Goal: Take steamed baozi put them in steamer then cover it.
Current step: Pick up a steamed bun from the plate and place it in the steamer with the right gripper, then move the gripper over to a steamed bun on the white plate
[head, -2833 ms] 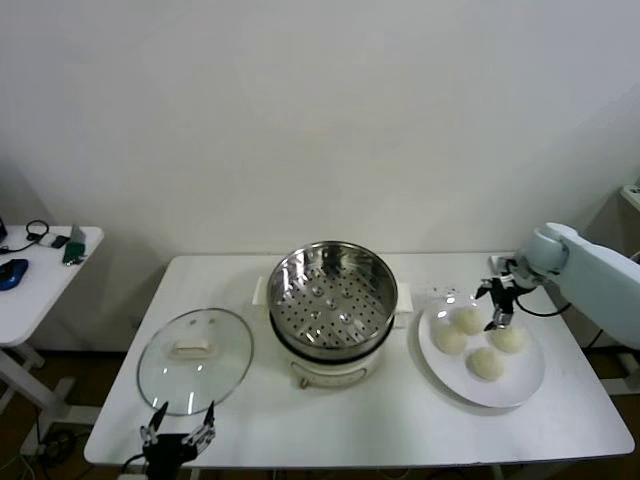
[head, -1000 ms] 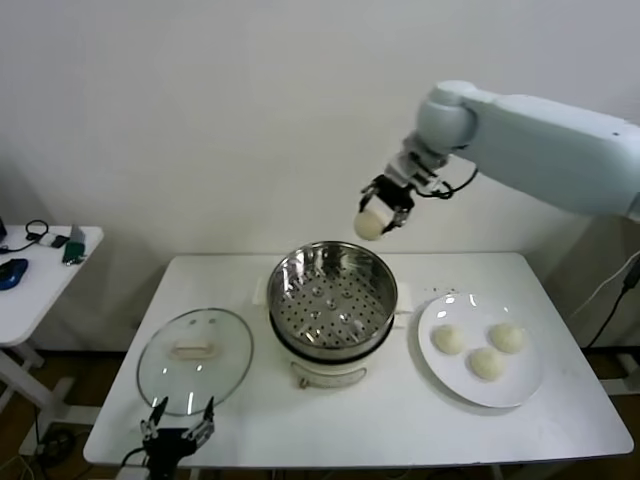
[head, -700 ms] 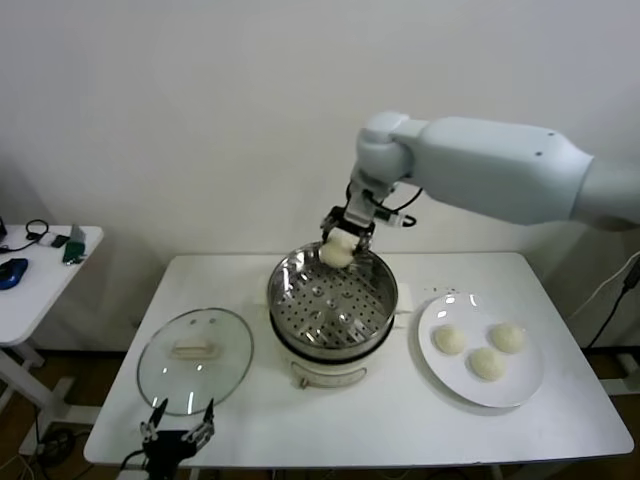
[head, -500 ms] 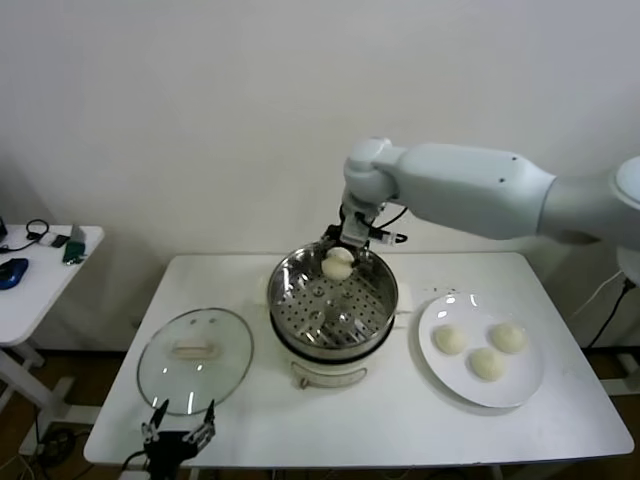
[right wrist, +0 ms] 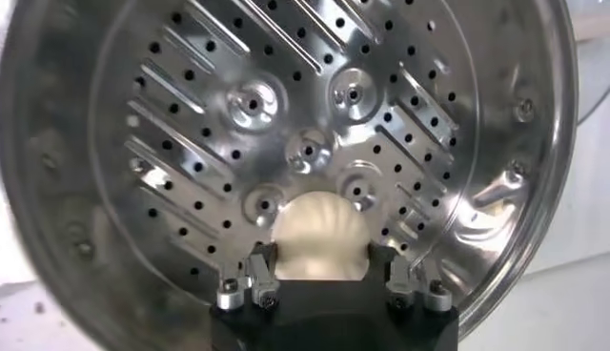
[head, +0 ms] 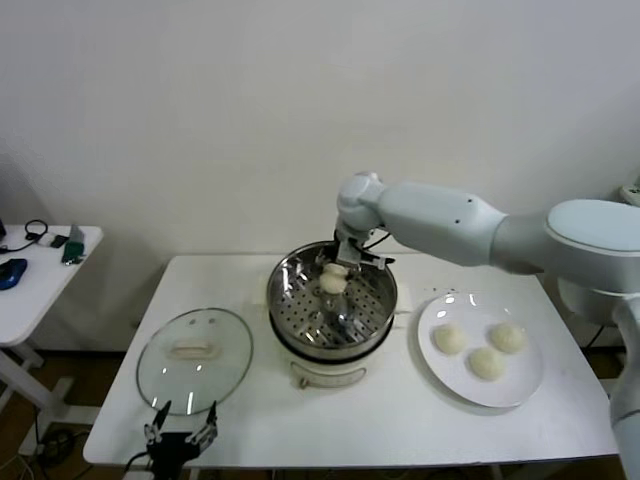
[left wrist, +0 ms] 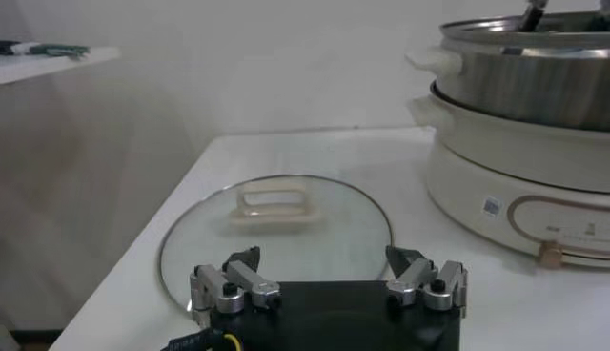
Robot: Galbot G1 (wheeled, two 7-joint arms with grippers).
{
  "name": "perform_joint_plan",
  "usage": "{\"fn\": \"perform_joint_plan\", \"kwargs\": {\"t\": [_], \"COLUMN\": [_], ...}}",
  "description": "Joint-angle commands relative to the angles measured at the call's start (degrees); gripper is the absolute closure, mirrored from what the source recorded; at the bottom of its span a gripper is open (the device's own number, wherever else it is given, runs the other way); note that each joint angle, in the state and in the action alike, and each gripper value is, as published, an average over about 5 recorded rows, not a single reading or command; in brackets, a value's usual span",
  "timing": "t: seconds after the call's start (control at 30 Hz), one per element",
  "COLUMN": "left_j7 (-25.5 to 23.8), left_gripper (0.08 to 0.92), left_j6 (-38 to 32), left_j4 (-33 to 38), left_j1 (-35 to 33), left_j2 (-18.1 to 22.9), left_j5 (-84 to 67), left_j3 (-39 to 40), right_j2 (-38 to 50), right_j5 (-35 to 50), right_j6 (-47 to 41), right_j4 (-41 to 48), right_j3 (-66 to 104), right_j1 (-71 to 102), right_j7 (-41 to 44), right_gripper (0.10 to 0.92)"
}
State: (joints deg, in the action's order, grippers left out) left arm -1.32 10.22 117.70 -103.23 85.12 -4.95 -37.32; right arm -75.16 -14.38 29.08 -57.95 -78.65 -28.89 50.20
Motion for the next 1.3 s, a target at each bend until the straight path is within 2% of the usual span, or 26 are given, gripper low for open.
{"fn": "perform_joint_plan", "kwargs": {"t": [0.03,0.13,0.3,0.37,0.47,0.63,0.83,1.1,1.3], "left_j7": [-0.05,-0.15,-0.3,-0.34,-0.37,-0.34,-0.32,-0.26,-0.2], "left_gripper": [0.177,0.177,0.177,0.177,0.177,0.177,0.177,0.177,0.177], "left_j6": [0.08,0.21,0.33,0.36,0.35,0.3,0.24,0.35,0.18], "left_j4": [0.46,1.07,1.85,1.98,2.07,2.13,2.29,2.5,2.6], "left_j1": [-0.21,-0.49,-1.01,-1.11,-1.14,-1.13,-1.07,-0.79,-1.39], "left_j2": [0.09,0.2,0.21,0.26,0.3,0.09,0.45,1.3,1.43], "left_j5": [0.08,0.18,0.83,1.01,1.04,0.85,0.69,0.72,0.61], "left_j3": [-0.05,-0.13,0.36,0.54,0.62,0.55,0.7,0.47,-0.03], "right_j2": [0.53,2.78,9.74,13.73,19.68,30.2,40.11,38.73,34.61], "right_j5": [8.21,21.36,48.14,55.03,60.64,60.27,49.48,42.66,40.52], "right_j6": [1.12,0.24,-9.31,-15.69,-24.32,-34.41,-44.58,-52.39,-53.88], "right_j4": [-0.03,-2.68,-4.65,-5.56,-9.47,-18.53,-27.13,-22.11,-16.28], "right_j3": [0.33,-3.57,-14.52,-19.17,-29.22,-42.2,-39.18,-19.06,-11.55], "right_j1": [-2.66,-11.44,-27.5,-32.06,-37.4,-39.64,-27.5,-1.76,5.53], "right_j7": [0.69,4.88,16.23,19.22,18.98,13.17,3.15,-5.74,-7.7], "right_gripper": [0.316,0.241,0.204,0.203,0.203,0.203,0.203,0.203,0.203]}}
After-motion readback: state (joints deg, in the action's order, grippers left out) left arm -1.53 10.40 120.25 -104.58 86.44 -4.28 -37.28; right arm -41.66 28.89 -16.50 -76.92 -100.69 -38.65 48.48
